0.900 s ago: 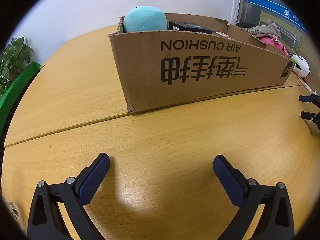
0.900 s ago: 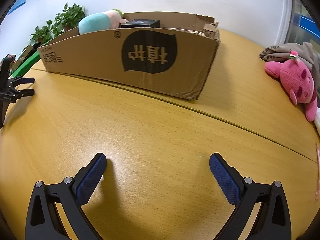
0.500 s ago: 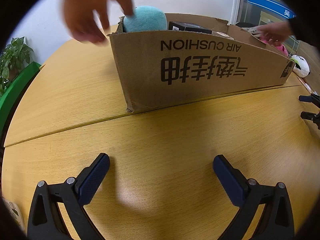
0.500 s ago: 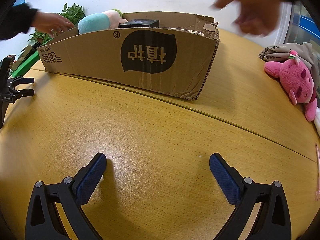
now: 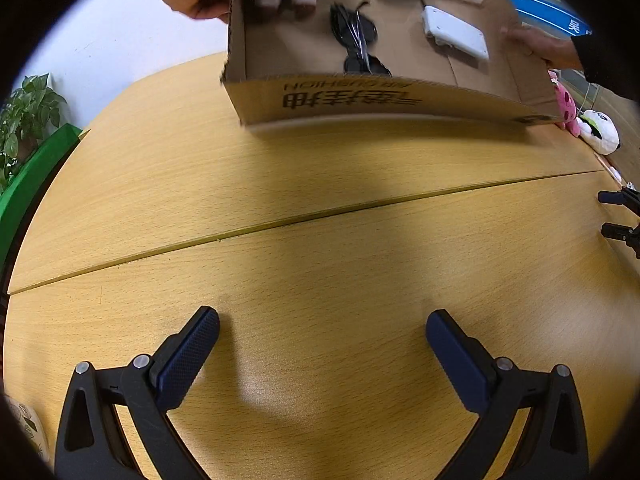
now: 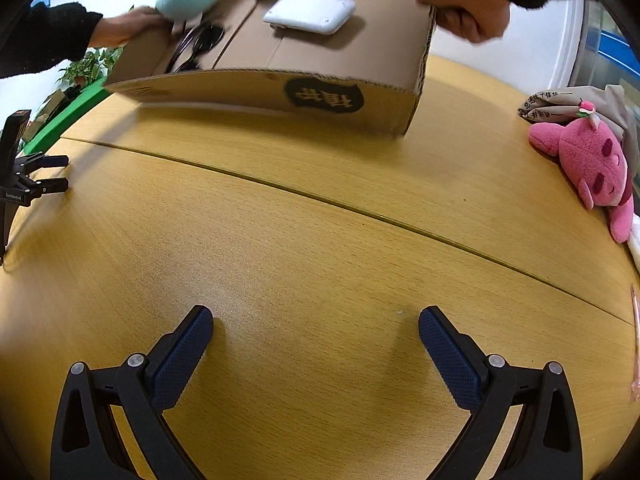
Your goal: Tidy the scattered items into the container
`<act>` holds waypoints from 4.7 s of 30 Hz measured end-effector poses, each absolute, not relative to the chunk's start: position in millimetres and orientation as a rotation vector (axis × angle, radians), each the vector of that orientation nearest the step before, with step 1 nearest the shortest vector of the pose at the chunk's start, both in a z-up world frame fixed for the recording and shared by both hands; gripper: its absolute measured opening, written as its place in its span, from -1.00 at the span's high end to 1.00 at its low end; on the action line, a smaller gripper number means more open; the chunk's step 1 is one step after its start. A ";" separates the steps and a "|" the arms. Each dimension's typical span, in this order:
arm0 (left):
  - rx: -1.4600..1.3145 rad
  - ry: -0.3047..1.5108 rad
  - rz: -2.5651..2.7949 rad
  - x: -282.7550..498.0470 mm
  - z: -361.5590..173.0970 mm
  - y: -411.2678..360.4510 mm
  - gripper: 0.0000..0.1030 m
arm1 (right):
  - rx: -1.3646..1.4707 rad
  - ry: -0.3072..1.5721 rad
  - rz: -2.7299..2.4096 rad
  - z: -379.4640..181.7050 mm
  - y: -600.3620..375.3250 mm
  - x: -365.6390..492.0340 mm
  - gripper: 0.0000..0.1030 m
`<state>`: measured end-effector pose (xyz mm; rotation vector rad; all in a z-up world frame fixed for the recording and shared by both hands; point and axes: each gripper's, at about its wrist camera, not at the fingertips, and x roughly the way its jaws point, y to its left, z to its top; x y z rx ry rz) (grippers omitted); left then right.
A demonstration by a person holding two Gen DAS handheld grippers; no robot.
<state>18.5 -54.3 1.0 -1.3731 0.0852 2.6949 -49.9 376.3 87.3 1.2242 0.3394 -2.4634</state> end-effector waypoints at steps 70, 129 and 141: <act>-1.372 0.087 2.694 17.7 4.2 -50.0 -1.00 | 1.227 0.338 -2.462 88.5 373.6 -49.4 -1.00; -1.528 -0.543 2.690 61.4 310.6 13.2 -0.94 | 1.346 0.326 -2.351 414.5 162.2 41.6 -0.99; -1.854 -0.823 2.330 -55.8 119.9 -64.2 -0.94 | 1.586 0.140 -2.128 239.9 115.6 -42.6 -0.99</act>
